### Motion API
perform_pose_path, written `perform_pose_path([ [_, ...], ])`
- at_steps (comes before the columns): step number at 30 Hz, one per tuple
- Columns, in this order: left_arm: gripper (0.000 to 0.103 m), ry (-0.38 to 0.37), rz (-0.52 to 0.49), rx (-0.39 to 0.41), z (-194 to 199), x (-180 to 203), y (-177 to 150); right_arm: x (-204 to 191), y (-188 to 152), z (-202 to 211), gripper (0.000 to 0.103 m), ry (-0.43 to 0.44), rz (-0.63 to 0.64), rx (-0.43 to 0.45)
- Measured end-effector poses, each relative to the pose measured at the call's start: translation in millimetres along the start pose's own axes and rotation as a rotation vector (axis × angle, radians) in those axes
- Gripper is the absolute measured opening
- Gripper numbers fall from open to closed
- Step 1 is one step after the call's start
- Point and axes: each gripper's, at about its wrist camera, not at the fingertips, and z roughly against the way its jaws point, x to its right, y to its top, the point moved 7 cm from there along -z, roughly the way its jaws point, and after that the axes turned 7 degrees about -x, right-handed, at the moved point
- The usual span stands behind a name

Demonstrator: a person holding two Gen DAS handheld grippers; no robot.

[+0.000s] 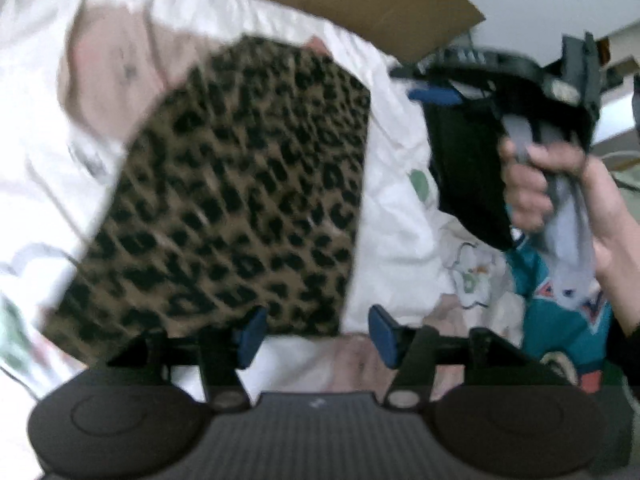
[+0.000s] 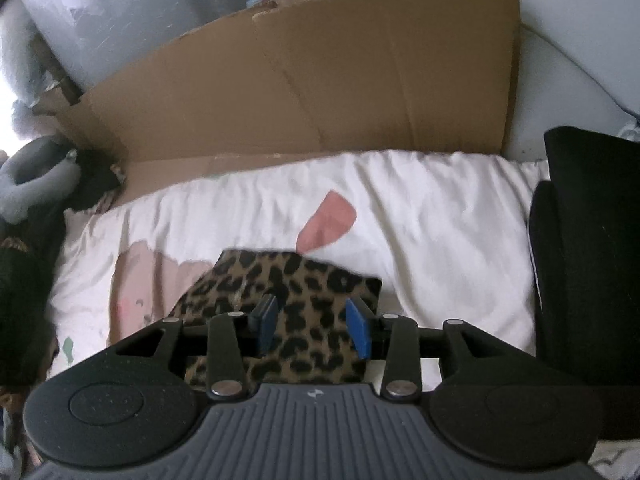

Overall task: Fold clothes
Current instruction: 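Lay the skirt down as a narrow strip and open both grippers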

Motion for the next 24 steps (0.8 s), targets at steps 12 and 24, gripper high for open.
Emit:
perform_pose_path([
  [12,0.07,0.217,-0.183,0.061,124,13,106,-16,-25,63,0.053,0.064,0.003,-0.005],
  [24,0.084,0.309,-0.205,0.07,141,45,142,-1,-39,84,0.058,0.113,-0.138,-0.012],
])
